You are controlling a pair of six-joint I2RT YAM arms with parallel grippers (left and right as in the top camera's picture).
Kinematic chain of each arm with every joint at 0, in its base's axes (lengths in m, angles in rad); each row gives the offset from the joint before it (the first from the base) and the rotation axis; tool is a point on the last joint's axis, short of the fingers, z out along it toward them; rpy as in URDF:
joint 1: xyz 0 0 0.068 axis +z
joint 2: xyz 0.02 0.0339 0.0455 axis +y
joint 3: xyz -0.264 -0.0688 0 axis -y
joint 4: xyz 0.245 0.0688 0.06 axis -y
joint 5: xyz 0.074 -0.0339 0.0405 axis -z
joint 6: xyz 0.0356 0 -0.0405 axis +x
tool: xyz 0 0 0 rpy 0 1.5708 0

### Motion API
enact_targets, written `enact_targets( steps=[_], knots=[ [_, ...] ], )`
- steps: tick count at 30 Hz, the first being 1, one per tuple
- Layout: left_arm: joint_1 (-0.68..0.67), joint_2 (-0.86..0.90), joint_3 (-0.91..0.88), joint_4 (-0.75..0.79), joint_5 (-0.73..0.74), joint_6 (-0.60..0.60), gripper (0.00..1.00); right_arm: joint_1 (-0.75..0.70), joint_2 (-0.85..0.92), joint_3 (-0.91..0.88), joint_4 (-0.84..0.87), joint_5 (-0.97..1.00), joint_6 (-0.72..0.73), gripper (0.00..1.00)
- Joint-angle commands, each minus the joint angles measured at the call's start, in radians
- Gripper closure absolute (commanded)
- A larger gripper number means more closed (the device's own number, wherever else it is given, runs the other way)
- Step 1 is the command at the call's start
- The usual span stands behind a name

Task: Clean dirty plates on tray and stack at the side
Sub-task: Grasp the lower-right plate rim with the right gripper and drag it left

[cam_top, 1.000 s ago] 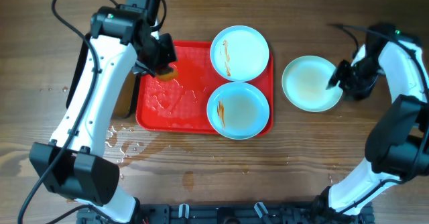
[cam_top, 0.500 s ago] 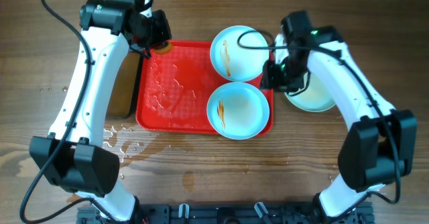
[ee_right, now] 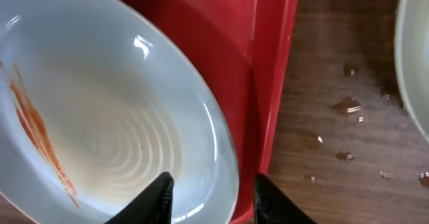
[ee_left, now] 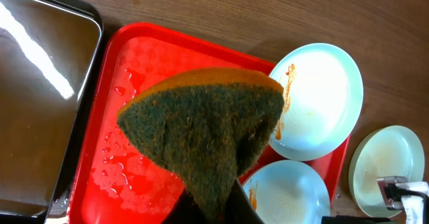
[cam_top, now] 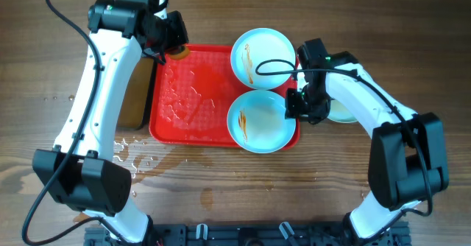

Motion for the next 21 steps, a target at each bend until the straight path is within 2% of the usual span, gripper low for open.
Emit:
enact_targets(
  steps=[1,7,13,18,20,21],
  knots=[
    [0.003,0.008,0.019,-0.006,-0.003,0.023,0.96,0.002,0.024,-0.032,0.029,0.023,0.002,0.61],
    [0.003,0.008,0.019,-0.014,-0.006,0.023,0.96,0.014,0.056,-0.068,0.054,0.023,-0.003,0.71],
    [0.003,0.008,0.019,-0.014,-0.006,0.023,0.96,0.046,0.066,-0.058,0.055,-0.037,-0.052,0.96],
    [0.003,0.008,0.019,-0.014,-0.006,0.019,0.96,0.151,0.066,0.008,0.071,-0.036,-0.004,0.96],
    [0.003,0.008,0.019,-0.016,-0.006,0.019,0.96,0.183,0.066,0.039,0.102,-0.016,0.064,0.96],
    [0.003,0.008,0.019,-0.018,-0.006,0.019,0.96,0.204,0.066,0.060,0.169,-0.010,0.145,0.96]
  ],
)
